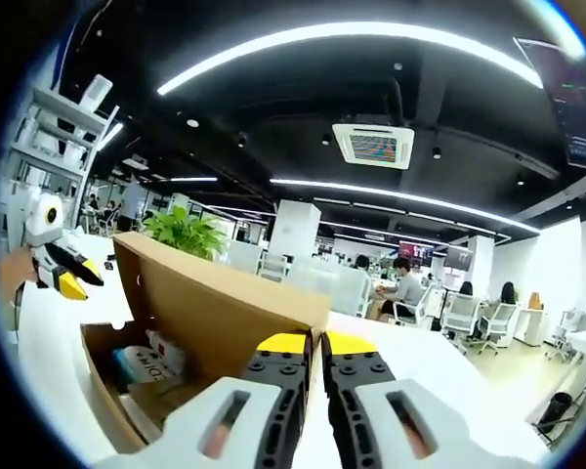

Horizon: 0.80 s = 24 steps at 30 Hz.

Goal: Operate the shoe box by opening the lid, removing the specified soft item, and placing it in the target area until the item is outside and the box remains undamaged.

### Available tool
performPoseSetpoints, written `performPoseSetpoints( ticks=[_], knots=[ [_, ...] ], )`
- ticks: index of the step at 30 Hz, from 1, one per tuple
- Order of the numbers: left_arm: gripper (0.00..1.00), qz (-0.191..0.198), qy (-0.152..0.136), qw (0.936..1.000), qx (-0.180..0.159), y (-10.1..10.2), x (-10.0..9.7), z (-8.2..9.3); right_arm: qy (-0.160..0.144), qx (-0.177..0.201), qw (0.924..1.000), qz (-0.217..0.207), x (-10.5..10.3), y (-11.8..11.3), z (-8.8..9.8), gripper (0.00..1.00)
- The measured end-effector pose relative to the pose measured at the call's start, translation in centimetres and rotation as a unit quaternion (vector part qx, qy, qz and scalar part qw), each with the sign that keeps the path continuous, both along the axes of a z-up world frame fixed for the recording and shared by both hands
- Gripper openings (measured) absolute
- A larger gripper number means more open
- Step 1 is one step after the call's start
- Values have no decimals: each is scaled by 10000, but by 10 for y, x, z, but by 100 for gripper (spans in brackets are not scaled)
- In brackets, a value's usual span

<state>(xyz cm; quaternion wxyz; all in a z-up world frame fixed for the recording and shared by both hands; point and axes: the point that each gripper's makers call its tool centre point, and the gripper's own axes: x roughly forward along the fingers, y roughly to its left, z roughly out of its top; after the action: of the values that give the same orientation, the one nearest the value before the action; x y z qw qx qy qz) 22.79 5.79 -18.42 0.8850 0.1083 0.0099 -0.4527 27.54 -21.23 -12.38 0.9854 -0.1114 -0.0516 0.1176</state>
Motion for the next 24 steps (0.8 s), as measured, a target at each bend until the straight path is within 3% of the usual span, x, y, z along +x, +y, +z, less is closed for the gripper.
performPoseSetpoints(
  ticks=[2,5,6,8,12,16,19,22,24],
  knots=[
    [27,-28,5,10000,29,-1,0,-1,-1,-2,10000,4,1,0,0,3],
    [27,-283,84,9985,466,-2,-1,-16,-10,18,10000,12,2,0,1,3],
    [27,-368,91,9982,456,-3,0,-18,-2,10,10000,16,2,0,1,3],
    [28,-442,431,9976,310,-1,2,-24,65,-34,10000,40,2,0,2,3],
    [27,-628,733,9953,-82,0,-1,-17,116,-49,9999,77,3,0,1,4],
    [28,-662,596,9960,68,4,-1,-6,117,-55,9999,28,7,1,3,3],
    [29,-1075,1007,9889,197,-2,-17,-7,122,-108,9999,10,10,0,4,3],
    [28,-1354,955,9831,773,-5,-24,-19,141,-80,9999,38,11,0,4,3],
    [28,-1526,766,9766,1311,-6,-25,-30,155,-104,9998,49,12,0,4,4]
  ],
)
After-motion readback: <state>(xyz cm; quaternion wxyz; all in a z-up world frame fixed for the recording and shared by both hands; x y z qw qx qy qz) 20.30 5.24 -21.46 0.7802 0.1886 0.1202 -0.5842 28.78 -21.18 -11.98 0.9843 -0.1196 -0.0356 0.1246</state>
